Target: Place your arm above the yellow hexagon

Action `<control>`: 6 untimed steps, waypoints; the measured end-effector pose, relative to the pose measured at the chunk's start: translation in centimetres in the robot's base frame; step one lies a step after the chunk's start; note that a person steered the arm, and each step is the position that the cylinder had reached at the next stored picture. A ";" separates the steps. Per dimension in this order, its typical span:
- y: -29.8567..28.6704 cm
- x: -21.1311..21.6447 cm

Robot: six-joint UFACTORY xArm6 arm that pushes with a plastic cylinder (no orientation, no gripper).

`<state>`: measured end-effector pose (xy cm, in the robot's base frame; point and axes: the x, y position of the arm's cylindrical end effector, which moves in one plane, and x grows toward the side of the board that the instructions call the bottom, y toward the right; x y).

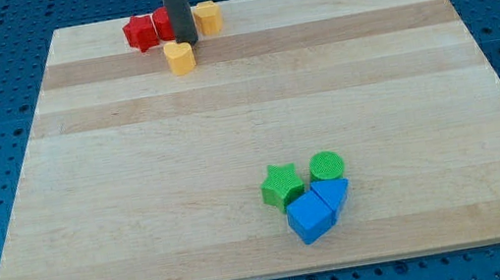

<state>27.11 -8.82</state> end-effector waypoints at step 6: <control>6.6 -7.9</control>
